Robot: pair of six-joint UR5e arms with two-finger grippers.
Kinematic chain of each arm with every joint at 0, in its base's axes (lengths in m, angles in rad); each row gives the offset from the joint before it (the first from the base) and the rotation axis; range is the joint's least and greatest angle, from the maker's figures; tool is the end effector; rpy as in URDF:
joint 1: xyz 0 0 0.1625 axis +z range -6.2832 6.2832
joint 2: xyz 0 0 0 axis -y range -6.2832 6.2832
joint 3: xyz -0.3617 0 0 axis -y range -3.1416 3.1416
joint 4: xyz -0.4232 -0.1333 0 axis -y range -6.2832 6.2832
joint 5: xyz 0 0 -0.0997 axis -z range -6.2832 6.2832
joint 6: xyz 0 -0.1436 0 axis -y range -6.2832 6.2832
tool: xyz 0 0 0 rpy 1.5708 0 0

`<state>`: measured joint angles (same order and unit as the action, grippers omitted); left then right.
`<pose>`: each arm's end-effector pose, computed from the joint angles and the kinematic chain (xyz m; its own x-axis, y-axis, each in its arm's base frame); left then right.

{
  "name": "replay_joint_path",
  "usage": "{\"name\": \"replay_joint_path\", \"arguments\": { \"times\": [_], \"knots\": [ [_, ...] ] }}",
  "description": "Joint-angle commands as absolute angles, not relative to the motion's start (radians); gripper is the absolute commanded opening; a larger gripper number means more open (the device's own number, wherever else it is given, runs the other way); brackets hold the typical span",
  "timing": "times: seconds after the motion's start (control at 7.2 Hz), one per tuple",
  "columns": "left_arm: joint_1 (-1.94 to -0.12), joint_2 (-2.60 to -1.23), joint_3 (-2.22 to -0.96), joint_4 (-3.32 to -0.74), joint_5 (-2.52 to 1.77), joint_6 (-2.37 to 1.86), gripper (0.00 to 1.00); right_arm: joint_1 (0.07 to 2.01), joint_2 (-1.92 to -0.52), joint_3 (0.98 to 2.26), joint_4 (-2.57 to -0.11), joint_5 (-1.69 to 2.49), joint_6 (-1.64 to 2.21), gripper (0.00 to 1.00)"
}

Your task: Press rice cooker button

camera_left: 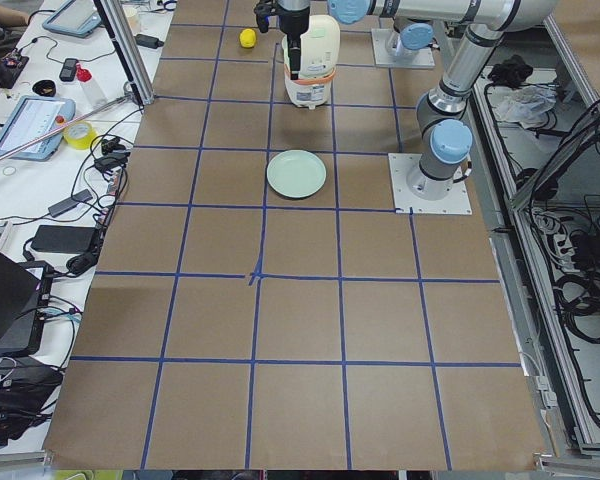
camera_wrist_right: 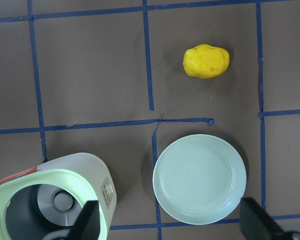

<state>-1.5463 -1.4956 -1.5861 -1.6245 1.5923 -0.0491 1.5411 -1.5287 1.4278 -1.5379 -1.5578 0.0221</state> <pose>-0.1180 -0.4989 0.4056 -0.9971 -0.0737 -0.0212 -0.0735 0.9973 -0.0072 0.1189 -0.5493 0.4300 -0.9986 0.0508 -0.0145 0.0517 0.9964 -0.0677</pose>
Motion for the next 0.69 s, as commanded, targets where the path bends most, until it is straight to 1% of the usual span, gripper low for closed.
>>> {"name": "replay_joint_path", "arguments": {
  "times": [0.0, 0.56],
  "knots": [
    [-1.546, -1.496, -1.586, -1.624, 1.592, -0.049, 1.00, 1.583, -1.529, 1.428, -1.540, -1.565, 0.028, 1.00],
    [-1.546, -1.496, -1.586, -1.624, 1.592, -0.049, 1.00, 1.597, -1.525, 1.433, -1.542, -1.566, 0.028, 1.00]
  ]
}}
